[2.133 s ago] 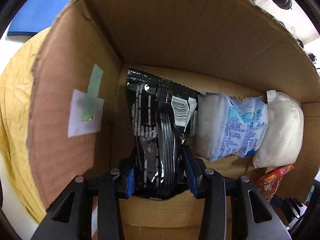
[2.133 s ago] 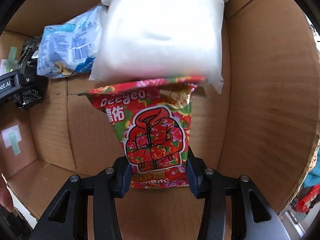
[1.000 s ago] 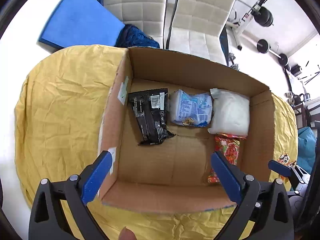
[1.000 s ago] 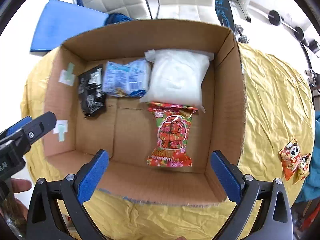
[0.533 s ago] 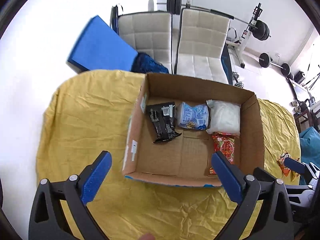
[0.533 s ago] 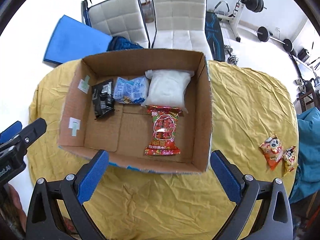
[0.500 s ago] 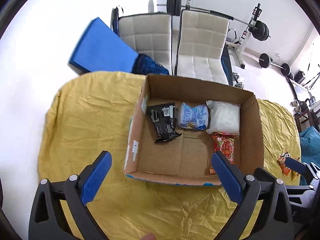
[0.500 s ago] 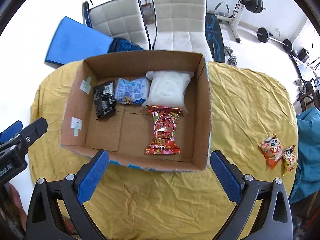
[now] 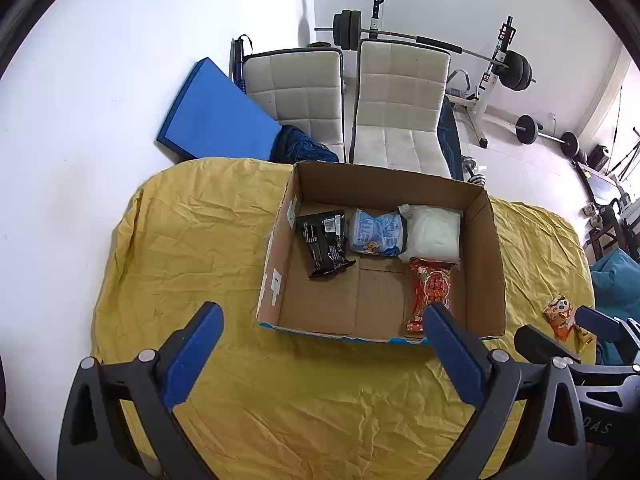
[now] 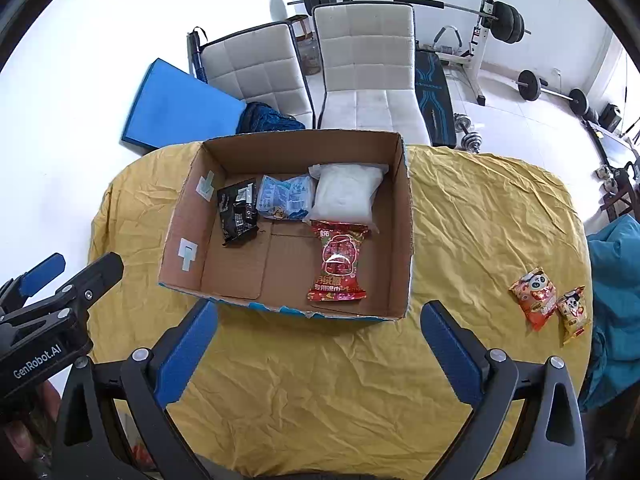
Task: Organize soft objects
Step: 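Move both tools toward the two panda snack packets on the table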
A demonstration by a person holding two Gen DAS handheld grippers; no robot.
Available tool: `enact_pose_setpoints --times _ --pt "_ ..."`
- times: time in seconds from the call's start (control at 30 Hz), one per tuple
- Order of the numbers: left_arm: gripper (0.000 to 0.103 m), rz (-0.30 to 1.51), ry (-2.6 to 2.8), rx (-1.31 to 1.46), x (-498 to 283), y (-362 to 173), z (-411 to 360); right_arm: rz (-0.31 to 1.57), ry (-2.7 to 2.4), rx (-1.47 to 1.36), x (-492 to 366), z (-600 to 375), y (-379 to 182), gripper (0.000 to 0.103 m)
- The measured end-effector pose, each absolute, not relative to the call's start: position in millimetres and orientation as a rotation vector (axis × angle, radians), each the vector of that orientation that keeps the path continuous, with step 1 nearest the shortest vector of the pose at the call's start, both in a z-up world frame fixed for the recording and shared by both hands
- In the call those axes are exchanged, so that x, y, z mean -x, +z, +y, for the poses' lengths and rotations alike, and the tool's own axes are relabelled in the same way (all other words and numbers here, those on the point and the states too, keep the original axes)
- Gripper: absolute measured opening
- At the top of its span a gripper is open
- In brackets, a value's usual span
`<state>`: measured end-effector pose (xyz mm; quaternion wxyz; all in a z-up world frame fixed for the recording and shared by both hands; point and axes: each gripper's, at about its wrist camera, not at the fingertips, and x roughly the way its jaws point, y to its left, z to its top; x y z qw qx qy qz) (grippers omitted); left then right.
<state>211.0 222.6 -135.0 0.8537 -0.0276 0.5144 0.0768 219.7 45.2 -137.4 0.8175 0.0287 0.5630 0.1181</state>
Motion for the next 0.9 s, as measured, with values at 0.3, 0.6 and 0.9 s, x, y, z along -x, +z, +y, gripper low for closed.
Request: enact_pose_setpoints --times 0.3,0.6,0.9 --pt "0.102 1.069 0.161 0.034 -208.5 -124.2 185.9 1.188 0.250 -0.154 -222.8 -6.7 -132.5 0.103" --pt "0.102 1.086 -0.046 -0.044 -248.6 -129.4 63.6 1.177 0.051 -0.166 -230.6 -168.2 -148.3 0.103" --pt "0.102 1.294 -0.351 -0.160 -305.9 -200.6 -119.2 1.384 -0.166 -0.175 -248.2 -360.1 -237.8 0.103"
